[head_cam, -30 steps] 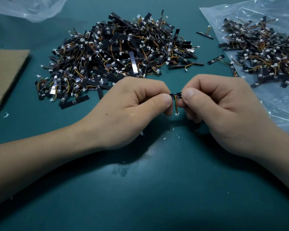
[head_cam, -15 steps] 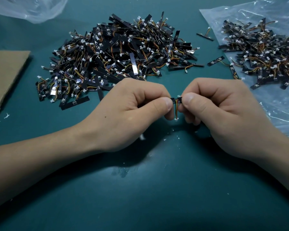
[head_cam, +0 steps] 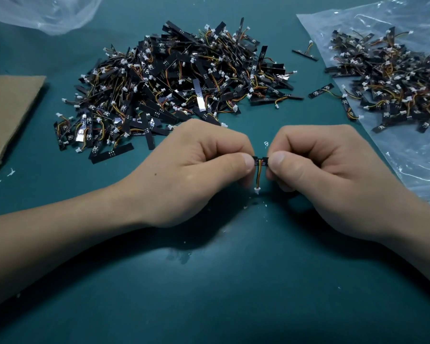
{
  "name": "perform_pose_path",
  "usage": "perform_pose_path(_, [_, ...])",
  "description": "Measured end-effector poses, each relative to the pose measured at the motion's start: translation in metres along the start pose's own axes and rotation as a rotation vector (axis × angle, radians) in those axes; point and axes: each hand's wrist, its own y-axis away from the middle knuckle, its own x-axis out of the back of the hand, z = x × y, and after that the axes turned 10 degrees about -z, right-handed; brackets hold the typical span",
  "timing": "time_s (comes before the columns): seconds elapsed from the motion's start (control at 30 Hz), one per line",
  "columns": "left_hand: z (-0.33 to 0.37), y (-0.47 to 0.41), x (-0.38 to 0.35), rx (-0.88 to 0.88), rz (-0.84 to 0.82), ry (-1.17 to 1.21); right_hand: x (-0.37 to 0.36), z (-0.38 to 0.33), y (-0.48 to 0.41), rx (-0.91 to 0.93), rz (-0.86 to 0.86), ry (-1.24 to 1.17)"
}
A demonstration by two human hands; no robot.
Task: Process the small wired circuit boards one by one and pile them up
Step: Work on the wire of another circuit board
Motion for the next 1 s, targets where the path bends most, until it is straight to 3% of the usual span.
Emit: perform_pose_path(1.0, [0.0004,0.0007,-0.0007,-0.047,0.050,0.047,0.0007,0.0019,0.0025,0.014,-0.040,0.004])
